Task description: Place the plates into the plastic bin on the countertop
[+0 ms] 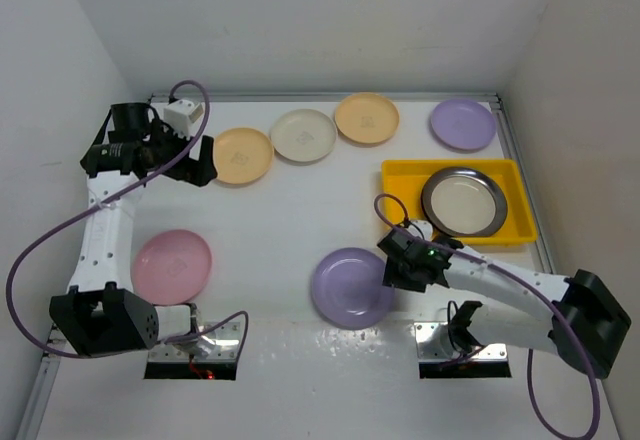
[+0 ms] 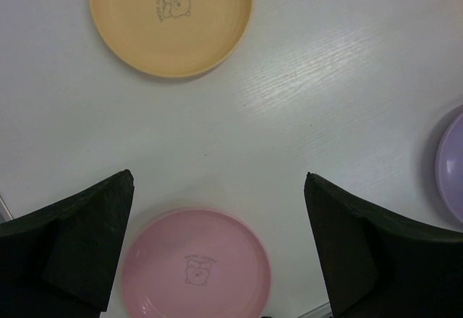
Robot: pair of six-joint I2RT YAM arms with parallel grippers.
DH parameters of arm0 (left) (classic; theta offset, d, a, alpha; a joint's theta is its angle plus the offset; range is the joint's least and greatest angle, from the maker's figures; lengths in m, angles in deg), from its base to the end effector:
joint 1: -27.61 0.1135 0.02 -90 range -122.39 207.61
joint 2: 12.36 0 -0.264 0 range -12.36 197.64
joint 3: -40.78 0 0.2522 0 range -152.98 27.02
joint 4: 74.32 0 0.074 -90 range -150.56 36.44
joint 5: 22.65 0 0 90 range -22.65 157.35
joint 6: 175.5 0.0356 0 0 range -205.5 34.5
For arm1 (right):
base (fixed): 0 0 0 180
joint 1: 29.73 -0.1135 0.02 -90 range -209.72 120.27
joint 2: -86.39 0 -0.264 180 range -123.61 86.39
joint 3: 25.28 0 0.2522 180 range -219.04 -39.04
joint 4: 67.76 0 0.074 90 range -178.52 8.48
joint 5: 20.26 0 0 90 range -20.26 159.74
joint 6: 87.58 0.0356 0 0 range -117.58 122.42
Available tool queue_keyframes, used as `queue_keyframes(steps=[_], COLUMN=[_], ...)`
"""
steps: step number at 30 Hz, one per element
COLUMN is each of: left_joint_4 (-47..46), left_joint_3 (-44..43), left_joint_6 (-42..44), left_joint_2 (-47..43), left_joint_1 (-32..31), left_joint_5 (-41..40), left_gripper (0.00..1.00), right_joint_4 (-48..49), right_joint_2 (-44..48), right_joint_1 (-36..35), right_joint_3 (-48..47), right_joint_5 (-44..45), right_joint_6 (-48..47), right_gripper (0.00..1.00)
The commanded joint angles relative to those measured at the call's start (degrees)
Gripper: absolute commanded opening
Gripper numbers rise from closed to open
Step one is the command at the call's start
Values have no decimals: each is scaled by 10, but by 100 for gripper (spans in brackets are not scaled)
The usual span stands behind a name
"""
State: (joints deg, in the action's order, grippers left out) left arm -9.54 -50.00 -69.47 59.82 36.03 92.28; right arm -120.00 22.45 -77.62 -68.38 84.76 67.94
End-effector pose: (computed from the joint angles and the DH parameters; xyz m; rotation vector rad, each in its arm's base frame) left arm 0.2513 0.0220 0.3686 0.3556 2.2747 -0.3001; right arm 0.1217 0.1209 0.1572 0.4762 2.7180 0.1433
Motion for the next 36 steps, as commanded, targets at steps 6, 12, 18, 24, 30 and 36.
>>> queue_keyframes(steps=[6, 12, 18, 24, 30, 36], left_joint_4=[6, 6, -6, -11, -22, -28], left_joint_3=[11, 16, 16, 11, 11, -10], left_joint_6=[1, 1, 1, 7, 7, 7], left_joint_2=[-39, -39, -21, -14, 9, 45], left_joint_1=[8, 8, 8, 8, 8, 8], left_joint_5=[14, 14, 3, -2, -8, -8], left_gripper=[100, 100, 100, 100, 100, 100], right_joint_4=[123, 47, 26, -38, 1, 103], right_joint_2=[-21, -9, 52, 88, 33, -58], right_joint_1=[-4, -34, 15, 253, 592, 667], right_joint_3=[89, -12, -165, -223, -167, -145], right_joint_5=[-24, 5, 41, 91, -12, -118], right_joint_6=[-13, -97, -168, -197, -259, -294], right_gripper=[20, 0, 0, 0, 0, 0])
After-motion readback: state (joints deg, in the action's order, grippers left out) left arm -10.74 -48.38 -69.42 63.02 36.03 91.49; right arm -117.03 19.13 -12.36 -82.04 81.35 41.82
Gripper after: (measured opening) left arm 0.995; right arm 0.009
